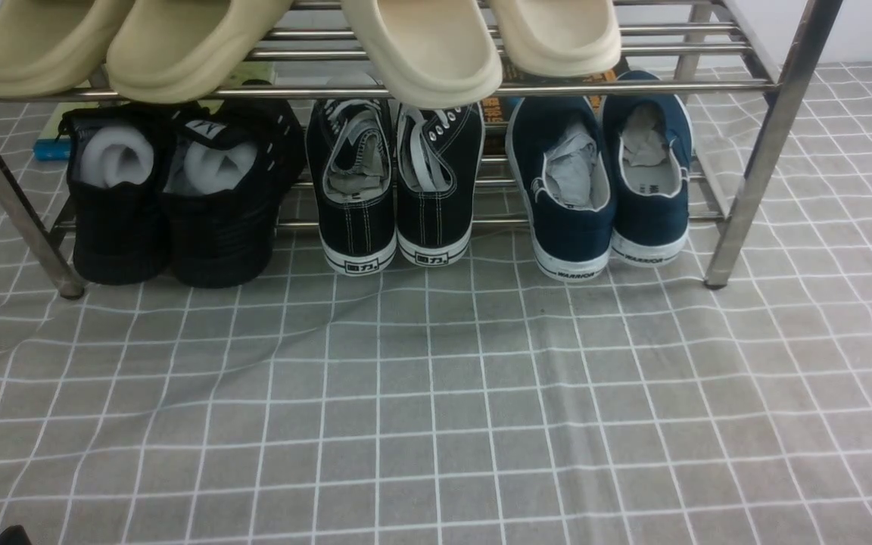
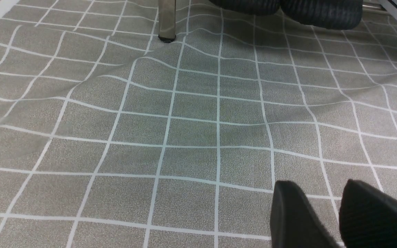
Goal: Take the shoes off the shelf with your hand from the grey coffee tablecloth.
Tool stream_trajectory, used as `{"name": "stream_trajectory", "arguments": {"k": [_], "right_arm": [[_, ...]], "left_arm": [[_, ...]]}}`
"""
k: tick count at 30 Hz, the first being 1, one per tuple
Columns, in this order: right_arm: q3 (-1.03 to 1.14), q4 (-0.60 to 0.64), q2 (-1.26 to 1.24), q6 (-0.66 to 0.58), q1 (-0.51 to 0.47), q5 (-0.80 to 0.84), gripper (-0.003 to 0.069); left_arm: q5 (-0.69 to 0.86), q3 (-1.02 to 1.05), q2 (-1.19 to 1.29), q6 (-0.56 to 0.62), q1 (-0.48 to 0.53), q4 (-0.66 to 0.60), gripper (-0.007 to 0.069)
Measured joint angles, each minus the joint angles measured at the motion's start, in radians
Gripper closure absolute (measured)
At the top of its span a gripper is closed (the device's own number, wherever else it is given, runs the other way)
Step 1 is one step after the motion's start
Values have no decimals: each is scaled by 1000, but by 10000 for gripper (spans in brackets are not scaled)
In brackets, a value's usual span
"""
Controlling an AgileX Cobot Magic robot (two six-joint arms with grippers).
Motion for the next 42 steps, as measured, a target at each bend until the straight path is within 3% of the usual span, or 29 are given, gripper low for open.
{"name": "stream_trajectory", "arguments": {"k": [1, 3, 5, 8, 13, 15, 18, 21, 23, 26, 28, 33, 38, 42], "right_arm": [[5, 122, 0, 77, 0, -13, 420], [7, 202, 0, 145, 0, -21, 420], [8, 363, 0, 247, -1, -33, 420], [8, 453, 0, 281, -1, -44, 420], [0, 488, 0, 244, -1, -94, 433], [-36, 487, 0, 193, -1, -122, 463], [-197, 438, 60, 27, -1, -161, 577], [-361, 349, 208, -128, -1, -94, 658], [-483, 259, 382, -202, -1, 50, 665], [-563, 215, 564, -224, -1, 210, 659], [-649, 211, 820, -247, 0, 389, 655], [-811, 264, 1160, -416, 81, 504, 652], [-1017, 215, 1378, -406, 208, 569, 650], [-1251, 46, 1534, -240, 322, 616, 642]], "left_arm": [[0, 0, 0, 0, 0, 0, 384], [0, 0, 0, 0, 0, 0, 384], [0, 0, 0, 0, 0, 0, 384], [0, 0, 0, 0, 0, 0, 384], [0, 0, 0, 0, 0, 0, 384], [0, 0, 0, 0, 0, 0, 384], [0, 0, 0, 0, 0, 0, 384], [0, 0, 0, 0, 0, 0, 384], [0, 0, 0, 0, 0, 0, 384], [0, 0, 0, 0, 0, 0, 384], [0, 0, 0, 0, 0, 0, 384], [0, 0, 0, 0, 0, 0, 384], [0, 0, 0, 0, 0, 0, 384], [0, 0, 0, 0, 0, 0, 384]]}}
